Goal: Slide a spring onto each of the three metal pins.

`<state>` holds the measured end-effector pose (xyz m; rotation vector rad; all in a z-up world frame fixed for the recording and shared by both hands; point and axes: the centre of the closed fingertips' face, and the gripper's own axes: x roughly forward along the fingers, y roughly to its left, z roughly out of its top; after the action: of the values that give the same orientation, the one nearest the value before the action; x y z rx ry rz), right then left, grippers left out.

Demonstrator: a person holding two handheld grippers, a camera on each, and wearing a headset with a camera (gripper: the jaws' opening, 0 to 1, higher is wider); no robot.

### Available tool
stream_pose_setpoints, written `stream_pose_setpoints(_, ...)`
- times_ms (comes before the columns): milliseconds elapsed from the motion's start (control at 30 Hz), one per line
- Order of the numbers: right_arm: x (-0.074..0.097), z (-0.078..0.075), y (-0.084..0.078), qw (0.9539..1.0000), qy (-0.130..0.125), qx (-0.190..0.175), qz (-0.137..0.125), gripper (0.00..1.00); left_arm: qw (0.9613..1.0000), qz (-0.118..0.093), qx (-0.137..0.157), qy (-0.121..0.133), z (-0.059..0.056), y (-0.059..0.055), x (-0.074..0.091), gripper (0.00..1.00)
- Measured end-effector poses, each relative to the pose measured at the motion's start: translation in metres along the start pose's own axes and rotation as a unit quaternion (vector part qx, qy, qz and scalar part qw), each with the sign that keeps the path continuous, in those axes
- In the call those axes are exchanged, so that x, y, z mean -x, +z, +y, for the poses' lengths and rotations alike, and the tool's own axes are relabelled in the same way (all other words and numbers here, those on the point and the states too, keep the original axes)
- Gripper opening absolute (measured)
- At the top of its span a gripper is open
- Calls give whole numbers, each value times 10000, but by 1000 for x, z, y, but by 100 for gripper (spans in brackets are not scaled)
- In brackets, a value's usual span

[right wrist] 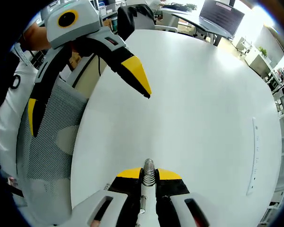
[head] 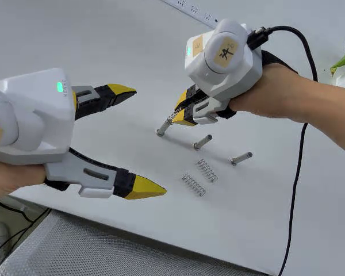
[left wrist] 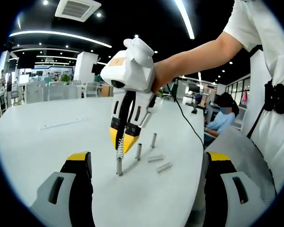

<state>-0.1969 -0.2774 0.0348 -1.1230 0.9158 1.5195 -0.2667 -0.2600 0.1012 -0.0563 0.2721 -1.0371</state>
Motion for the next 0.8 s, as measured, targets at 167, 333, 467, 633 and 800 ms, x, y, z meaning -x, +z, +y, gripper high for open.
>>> stream_pose_setpoints(167,-3,0,0,10000,33,38,8,7,10000,-9,14,1,-1,-1,0,99)
stream_pose_setpoints(333,-4,1,0,10000,59,40,32,7,10000,-18,29,3,-1,-1,0,99)
stream_pose_setpoints(467,-5,2,0,10000,78,40,41,7,10000,-19,42,4,-2,-1,1,99)
stream_pose_setpoints(633,-7,1,-1,9999,108,66,65,7,10000,-17,52,-5,-2,-1,0,99)
stream_pose_setpoints(800,-9,2,-2,9998,141,83,94,7,10000,-26,66,-2,-1,-1,0,99)
